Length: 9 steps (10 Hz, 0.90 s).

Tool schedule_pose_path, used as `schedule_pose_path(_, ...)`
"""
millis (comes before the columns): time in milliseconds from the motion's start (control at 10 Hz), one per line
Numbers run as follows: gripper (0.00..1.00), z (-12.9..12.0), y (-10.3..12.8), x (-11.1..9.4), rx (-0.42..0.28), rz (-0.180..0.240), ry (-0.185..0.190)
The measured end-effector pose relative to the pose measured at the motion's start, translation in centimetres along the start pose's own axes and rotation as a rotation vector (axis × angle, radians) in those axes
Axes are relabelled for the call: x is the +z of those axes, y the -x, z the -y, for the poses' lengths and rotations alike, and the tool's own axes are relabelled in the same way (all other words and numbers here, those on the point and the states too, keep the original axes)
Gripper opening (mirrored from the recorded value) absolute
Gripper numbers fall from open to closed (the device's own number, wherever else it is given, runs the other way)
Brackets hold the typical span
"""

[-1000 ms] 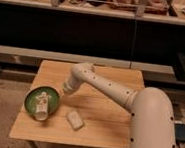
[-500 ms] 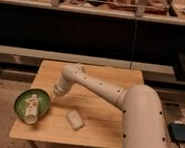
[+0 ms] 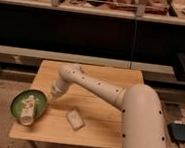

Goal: Push the ceramic bowl across the table

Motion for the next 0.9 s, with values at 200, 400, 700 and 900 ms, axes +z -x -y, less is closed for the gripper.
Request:
schedule_pose_path(200, 0.00, 0.77, 0.30, 0.31, -0.017, 0.013, -0.008)
schedule_pose_path(400, 0.00, 0.95, 0.76, 0.59, -0.024, 0.034, -0.005)
schedule_pose_path(700, 0.08, 0.90, 0.97, 0.80, -0.022, 0.044, -0.003)
schedule_pose_path(900, 0.30, 0.92, 0.95, 0.79, -0.021, 0.044, -0.003)
